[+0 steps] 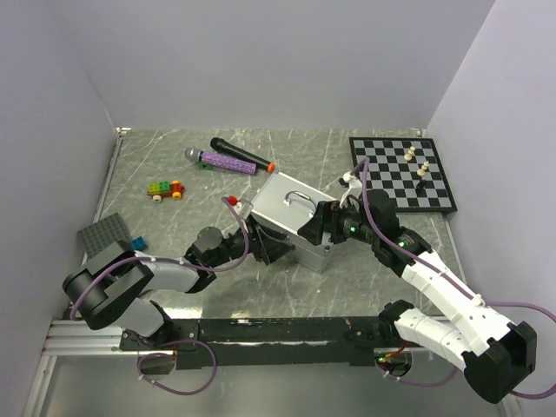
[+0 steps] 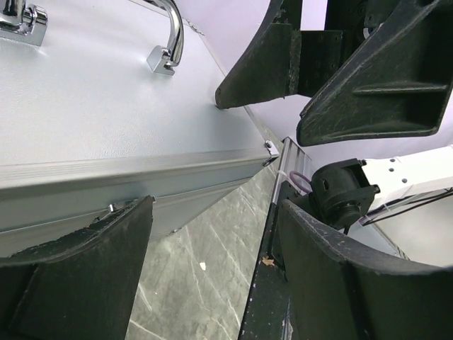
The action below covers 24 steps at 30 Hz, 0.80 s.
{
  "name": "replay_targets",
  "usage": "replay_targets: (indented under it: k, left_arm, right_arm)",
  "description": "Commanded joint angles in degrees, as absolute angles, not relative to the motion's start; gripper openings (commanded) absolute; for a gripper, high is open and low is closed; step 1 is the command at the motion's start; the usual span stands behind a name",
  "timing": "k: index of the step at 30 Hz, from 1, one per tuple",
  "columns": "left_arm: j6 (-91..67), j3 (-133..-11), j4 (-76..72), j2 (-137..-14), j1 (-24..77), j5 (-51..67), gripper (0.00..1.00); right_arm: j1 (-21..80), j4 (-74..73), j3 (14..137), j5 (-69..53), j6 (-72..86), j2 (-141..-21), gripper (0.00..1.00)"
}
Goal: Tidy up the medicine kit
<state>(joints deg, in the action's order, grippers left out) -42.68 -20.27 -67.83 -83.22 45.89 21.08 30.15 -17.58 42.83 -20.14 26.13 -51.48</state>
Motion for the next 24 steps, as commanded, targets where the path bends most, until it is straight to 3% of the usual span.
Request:
replay_targets:
  k: [1, 7, 16, 24]
  left_arm:
    - [-41.40, -21.80, -69.52, -83.76, 45.97, 20.30, 0.76]
    - [-41.75, -19.26, -71.28, -80.78, 45.97, 18.55, 0.76]
    - [-37.36, -17.66, -59.86, -68.03, 45.88, 16.26, 0.79]
    - [-41.65, -16.97, -65.20, -78.21, 45.97, 20.13, 0.62]
  right_arm:
    - [30.59, -17.05, 42.36, -19.86, 26.63, -50.45, 0.98]
    - [30.59, -17.31, 42.36, -19.60, 26.54, -50.01, 0.98]
    - [30.59, -16.96, 42.19, -19.69, 26.63, -49.92, 0.98]
    - [30.59, -16.79, 42.54, -19.86, 26.63, -50.01, 0.97]
